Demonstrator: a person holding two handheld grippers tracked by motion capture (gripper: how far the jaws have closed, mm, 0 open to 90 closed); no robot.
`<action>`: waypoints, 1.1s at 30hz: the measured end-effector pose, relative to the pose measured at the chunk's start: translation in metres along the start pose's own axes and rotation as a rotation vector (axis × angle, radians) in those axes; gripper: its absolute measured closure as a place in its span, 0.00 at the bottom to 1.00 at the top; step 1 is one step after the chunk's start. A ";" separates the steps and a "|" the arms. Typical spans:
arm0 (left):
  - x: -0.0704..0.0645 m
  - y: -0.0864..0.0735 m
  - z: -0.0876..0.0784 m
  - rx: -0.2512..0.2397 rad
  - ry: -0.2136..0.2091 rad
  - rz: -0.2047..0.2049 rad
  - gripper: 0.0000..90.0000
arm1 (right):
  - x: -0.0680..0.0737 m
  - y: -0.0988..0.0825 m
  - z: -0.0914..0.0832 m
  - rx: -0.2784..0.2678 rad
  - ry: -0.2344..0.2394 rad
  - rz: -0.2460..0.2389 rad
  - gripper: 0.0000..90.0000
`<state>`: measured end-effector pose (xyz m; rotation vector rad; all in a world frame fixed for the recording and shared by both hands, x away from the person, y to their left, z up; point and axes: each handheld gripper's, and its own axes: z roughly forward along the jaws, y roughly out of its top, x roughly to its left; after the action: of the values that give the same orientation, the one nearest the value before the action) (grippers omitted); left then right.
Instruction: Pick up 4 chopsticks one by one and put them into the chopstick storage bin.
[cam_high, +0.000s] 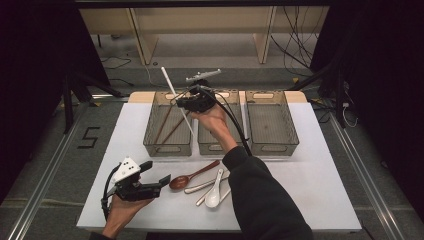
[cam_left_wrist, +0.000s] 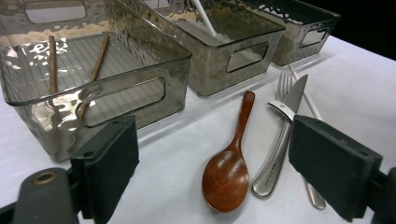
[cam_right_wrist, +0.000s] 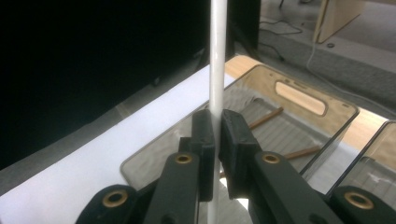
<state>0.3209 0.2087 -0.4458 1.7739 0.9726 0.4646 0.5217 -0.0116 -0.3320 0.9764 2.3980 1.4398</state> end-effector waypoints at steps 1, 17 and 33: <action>0.001 0.000 0.000 0.001 0.000 0.000 0.17 | 0.000 0.001 0.002 -0.002 -0.005 -0.001 0.94; 0.001 0.000 -0.001 -0.005 -0.004 0.001 0.17 | 0.002 -0.001 0.028 -0.019 -0.015 0.063 0.94; 0.000 0.000 -0.001 -0.006 -0.005 0.000 0.17 | 0.002 -0.008 0.039 0.006 -0.037 0.067 0.94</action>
<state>0.3207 0.2091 -0.4454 1.7692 0.9665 0.4626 0.5345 0.0151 -0.3582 1.0845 2.3665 1.4239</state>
